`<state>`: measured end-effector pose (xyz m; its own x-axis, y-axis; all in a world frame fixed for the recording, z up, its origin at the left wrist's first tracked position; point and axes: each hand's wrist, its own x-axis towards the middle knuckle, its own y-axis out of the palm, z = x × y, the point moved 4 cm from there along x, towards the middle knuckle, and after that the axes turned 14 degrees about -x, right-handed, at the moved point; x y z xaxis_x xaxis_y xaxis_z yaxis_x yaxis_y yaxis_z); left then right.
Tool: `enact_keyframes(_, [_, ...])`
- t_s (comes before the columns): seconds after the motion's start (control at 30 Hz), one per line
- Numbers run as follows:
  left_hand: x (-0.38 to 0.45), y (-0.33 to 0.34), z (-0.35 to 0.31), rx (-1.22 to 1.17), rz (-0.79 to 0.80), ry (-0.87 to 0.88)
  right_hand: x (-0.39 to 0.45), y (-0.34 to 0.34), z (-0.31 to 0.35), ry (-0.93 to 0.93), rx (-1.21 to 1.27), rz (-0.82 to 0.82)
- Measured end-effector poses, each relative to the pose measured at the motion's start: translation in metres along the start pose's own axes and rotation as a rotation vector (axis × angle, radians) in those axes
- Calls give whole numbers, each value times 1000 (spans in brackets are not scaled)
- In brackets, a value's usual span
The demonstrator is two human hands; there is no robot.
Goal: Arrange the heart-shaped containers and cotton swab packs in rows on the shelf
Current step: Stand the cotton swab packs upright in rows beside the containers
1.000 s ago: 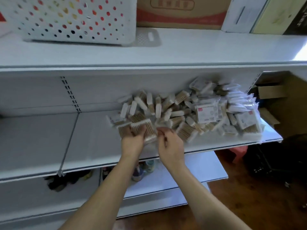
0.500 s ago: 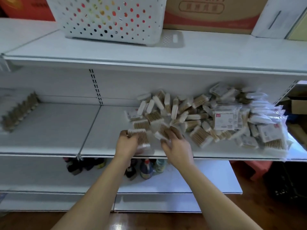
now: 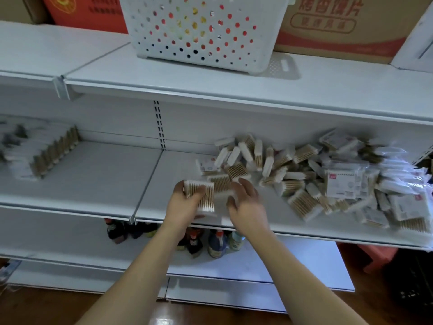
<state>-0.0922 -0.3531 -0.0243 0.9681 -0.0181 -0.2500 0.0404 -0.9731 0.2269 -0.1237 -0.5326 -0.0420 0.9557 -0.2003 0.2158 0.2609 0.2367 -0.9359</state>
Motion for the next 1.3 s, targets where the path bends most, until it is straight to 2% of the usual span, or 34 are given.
enact_keyframes(0.13, [19, -33, -8, 59, -40, 20, 26, 22, 25, 126, -187, 168])
enact_keyframes(0.27, [35, -57, -18, 99, -25, 7, 36, 35, 45, 201, -343, 187])
enact_keyframes(0.37, [47, -70, -25, 152, -9, 3, 35, 34, 51, 251, -300, 134])
enact_keyframes(0.43, [56, -77, -27, 186, -6, -2, 29, 26, 58, 298, -82, 43])
enact_keyframes(0.53, [63, -81, -29, 171, 15, -24, 19, 9, 76, 382, 389, -120])
enact_keyframes(0.63, [62, -81, -35, 113, 31, -35, 13, -1, 106, 405, 778, -139])
enact_keyframes(0.77, [58, -83, -47, 55, 21, 7, 17, -9, 134, 505, 1104, -92])
enact_keyframes(0.83, [55, -88, -54, 46, -8, 18, 22, -9, 141, 478, 1086, -54])
enact_keyframes(1.03, [38, -117, -69, 57, -21, 47, 28, 16, 169, 373, 827, 48])
enact_keyframes(1.2, [31, -155, -80, 50, -55, 21, 25, 25, 210, 251, 937, 217])
enact_keyframes(1.3, [32, -186, -85, -25, -65, -43, 29, 36, 235, 125, 855, 233])
